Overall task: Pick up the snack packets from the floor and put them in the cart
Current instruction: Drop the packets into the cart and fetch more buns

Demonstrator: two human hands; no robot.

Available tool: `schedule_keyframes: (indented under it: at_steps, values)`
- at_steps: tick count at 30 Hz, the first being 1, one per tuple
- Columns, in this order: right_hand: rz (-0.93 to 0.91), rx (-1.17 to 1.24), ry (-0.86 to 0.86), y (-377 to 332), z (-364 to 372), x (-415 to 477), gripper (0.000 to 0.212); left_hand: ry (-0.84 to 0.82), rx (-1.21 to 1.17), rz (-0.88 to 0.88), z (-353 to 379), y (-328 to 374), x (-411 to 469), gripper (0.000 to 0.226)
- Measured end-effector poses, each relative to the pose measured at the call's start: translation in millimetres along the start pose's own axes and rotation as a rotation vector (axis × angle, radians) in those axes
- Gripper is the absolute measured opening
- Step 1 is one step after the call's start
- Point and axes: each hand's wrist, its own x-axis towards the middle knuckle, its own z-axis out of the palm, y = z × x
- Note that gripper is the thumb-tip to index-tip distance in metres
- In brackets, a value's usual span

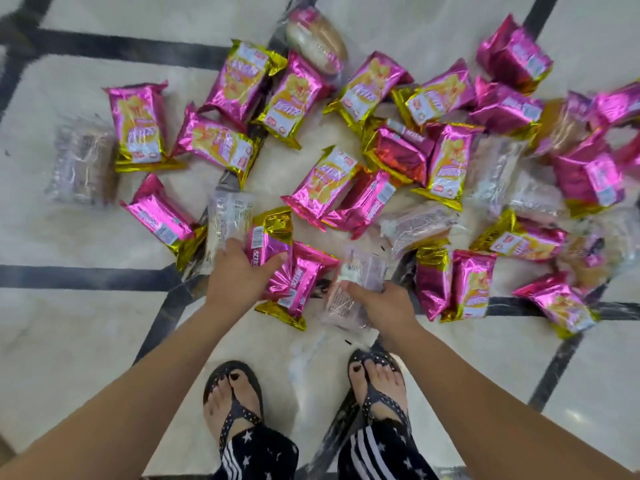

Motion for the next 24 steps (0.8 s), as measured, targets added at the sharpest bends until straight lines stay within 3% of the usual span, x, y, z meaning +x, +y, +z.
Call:
schedule_keyframes:
  at_steps: [2,6,13,18,24]
  values:
    - [0.01,-0.014,-0.082,-9,-17,-20,0.06,-0.013,-0.02,0.011,-14,22,-20,0.055]
    - [0.004,0.001,-0.195,-29,-55,-75,0.073,-0.033,0.036,0.102,-42,66,-73,0.054]
    - [-0.022,0.317,-0.214,-79,-149,-208,0.035,-0.106,0.112,0.275,-103,161,-201,0.054]
    - [-0.103,0.401,-0.168,-110,-230,-305,0.042,-0.095,0.087,0.38,-144,245,-299,0.058]
    - [-0.2,0.474,-0.103,-113,-318,-423,0.026,-0.108,0.017,0.429,-183,314,-429,0.061]
